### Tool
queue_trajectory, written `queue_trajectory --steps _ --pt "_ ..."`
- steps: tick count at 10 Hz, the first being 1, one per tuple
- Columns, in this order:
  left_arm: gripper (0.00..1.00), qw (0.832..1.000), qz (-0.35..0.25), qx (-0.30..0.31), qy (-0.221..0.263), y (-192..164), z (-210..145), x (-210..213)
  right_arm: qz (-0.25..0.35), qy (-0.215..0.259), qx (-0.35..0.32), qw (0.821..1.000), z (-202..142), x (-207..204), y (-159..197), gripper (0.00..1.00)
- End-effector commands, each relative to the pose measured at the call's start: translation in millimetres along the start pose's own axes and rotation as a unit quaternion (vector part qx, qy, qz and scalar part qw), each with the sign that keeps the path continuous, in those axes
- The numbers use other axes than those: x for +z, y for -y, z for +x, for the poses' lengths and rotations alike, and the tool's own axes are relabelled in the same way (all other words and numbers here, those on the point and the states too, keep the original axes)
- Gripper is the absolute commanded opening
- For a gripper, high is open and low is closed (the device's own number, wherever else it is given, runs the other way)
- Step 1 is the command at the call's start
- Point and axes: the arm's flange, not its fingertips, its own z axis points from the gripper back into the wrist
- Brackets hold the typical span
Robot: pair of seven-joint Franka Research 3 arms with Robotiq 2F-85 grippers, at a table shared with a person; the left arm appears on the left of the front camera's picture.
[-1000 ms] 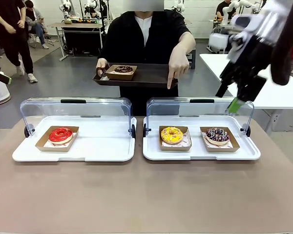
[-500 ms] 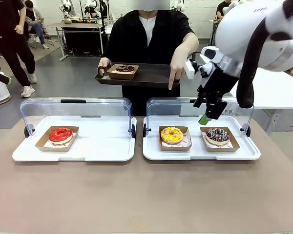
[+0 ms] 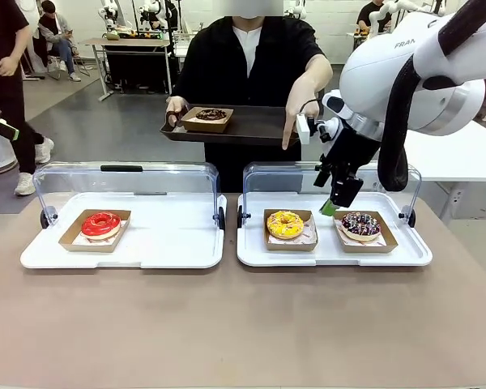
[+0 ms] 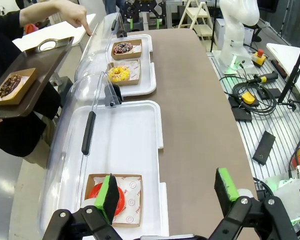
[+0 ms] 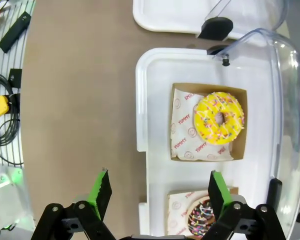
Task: Provide the desired donut to the person.
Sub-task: Pick up and lift the Paper togo box containing the Donut pointed at by the person.
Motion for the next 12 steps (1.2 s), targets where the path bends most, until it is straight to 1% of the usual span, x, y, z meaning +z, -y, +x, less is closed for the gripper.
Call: queue_trajectory --steps 1,6,7,9,10,12 --pt "1.00 1.000 0.002 -0.002 0.002 2 1 0 -0.006 0.000 0.004 1.000 1 2 0 1.00" --pt "1.00 1.000 0.002 -0.002 0.002 2 1 0 -0.003 0.001 0.001 1.000 1 3 1 1.00" --pt "1.00 1.000 0.002 -0.002 0.002 2 1 0 0.008 -0.031 -0.007 0.999 9 -12 4 1.00" --pt "1.00 1.000 0.002 -0.002 0.002 2 1 0 0.001 -0.094 -0.027 0.995 25 -39 13 1.00" --pt "1.00 1.000 0.002 -0.002 0.002 2 1 0 -0.006 -0.107 -0.037 0.993 29 -47 14 1.00" --pt "1.00 1.000 0.002 -0.002 0.002 2 1 0 -0.001 -0.128 -0.053 0.990 31 -68 18 1.00"
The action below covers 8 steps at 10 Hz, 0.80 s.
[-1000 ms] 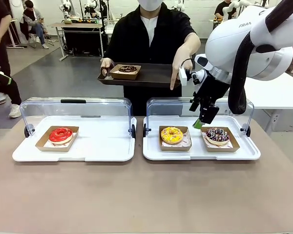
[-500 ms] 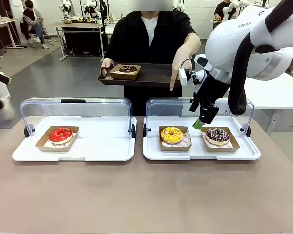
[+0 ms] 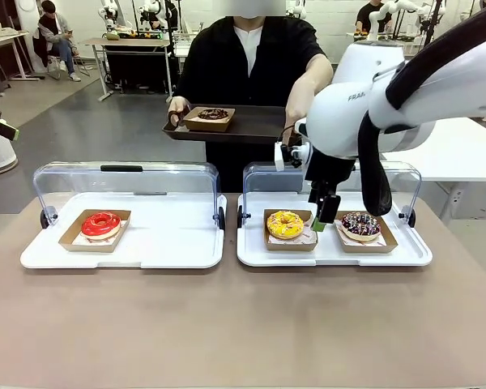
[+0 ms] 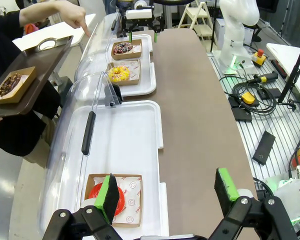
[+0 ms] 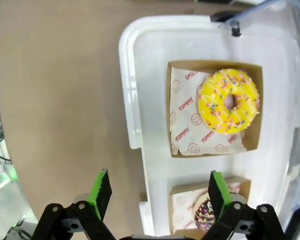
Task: Provide the desired donut to the person.
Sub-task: Pick up and lift the Paper togo box containing the Donut pointed at by the person.
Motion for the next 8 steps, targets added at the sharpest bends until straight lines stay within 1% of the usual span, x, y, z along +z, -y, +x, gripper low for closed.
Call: queue_trajectory --steps 1,5,6,7,8 --pt "1.00 1.000 0.002 -0.002 0.002 2 1 0 0.006 -0.020 -0.014 1.000 13 -15 10 1.00" --pt "1.00 1.000 0.002 -0.002 0.002 2 1 0 0.027 -0.028 -0.015 0.999 16 -48 19 1.00" --pt "1.00 1.000 0.002 -0.002 0.002 2 1 0 0.028 -0.029 -0.028 0.999 16 -49 20 1.00" --pt "1.00 1.000 0.002 -0.002 0.002 2 1 0 0.016 -0.036 -0.077 0.996 19 -42 22 1.00" --pt "1.00 1.000 0.002 -0.002 0.002 2 1 0 0.039 -0.016 -0.011 0.999 11 -50 13 1.00"
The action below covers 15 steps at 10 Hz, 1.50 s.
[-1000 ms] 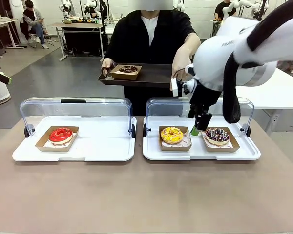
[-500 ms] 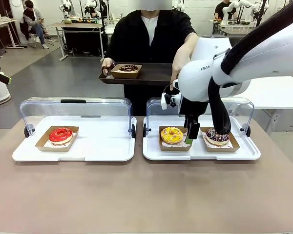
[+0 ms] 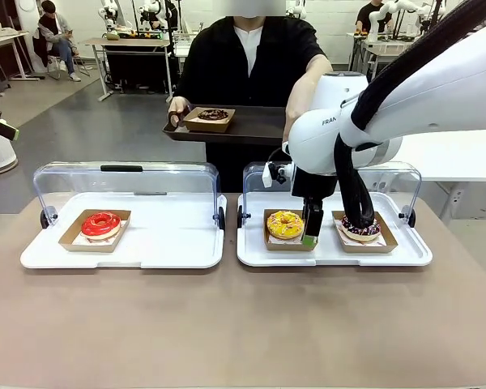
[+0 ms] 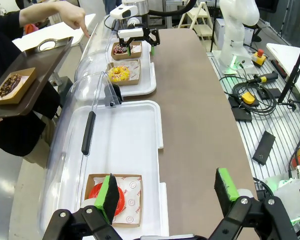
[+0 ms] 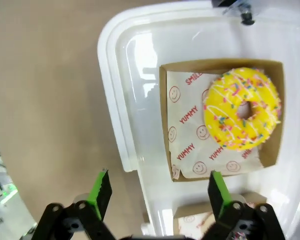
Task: Provide the desired donut to the person.
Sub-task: Pick up and lift the Paper togo box containing the Donut pointed at by the person.
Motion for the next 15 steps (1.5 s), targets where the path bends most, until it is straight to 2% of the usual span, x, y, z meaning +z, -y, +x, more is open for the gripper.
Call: queue_trajectory --steps 1,5,9,15 --pt "1.00 1.000 0.002 -0.002 0.002 3 1 0 0.003 -0.001 0.024 1.000 -1 -3 -4 1.00" --pt "1.00 1.000 0.002 -0.002 0.002 3 1 0 0.001 0.000 0.013 1.000 3 -1 -2 1.00" --pt "1.00 1.000 0.002 -0.002 0.002 3 1 0 -0.017 -0.009 0.011 1.000 2 -21 11 1.00" --pt "1.00 1.000 0.002 -0.002 0.002 3 1 0 -0.037 -0.017 0.010 0.999 -3 -31 23 1.00"
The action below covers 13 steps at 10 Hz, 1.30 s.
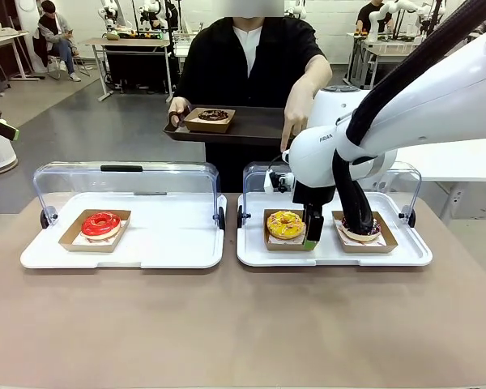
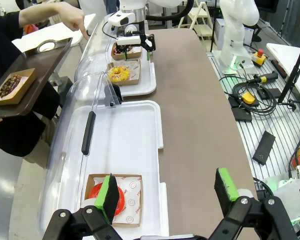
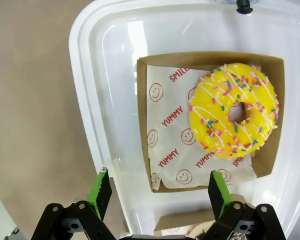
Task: Provide the desired donut to the person.
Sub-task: Pick up and lift the Paper togo box containing the Donut pointed at by the person.
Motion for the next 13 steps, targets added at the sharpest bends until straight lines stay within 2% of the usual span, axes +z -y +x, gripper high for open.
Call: queue_trajectory --steps 1,13 --pt "1.00 1.000 0.002 -0.002 0.002 3 1 0 -0.020 -0.016 -0.008 1.000 1 -8 10 1.00" --pt "1.00 1.000 0.002 -0.002 0.002 3 1 0 0.008 -0.020 -0.013 1.000 -2 -30 22 1.00"
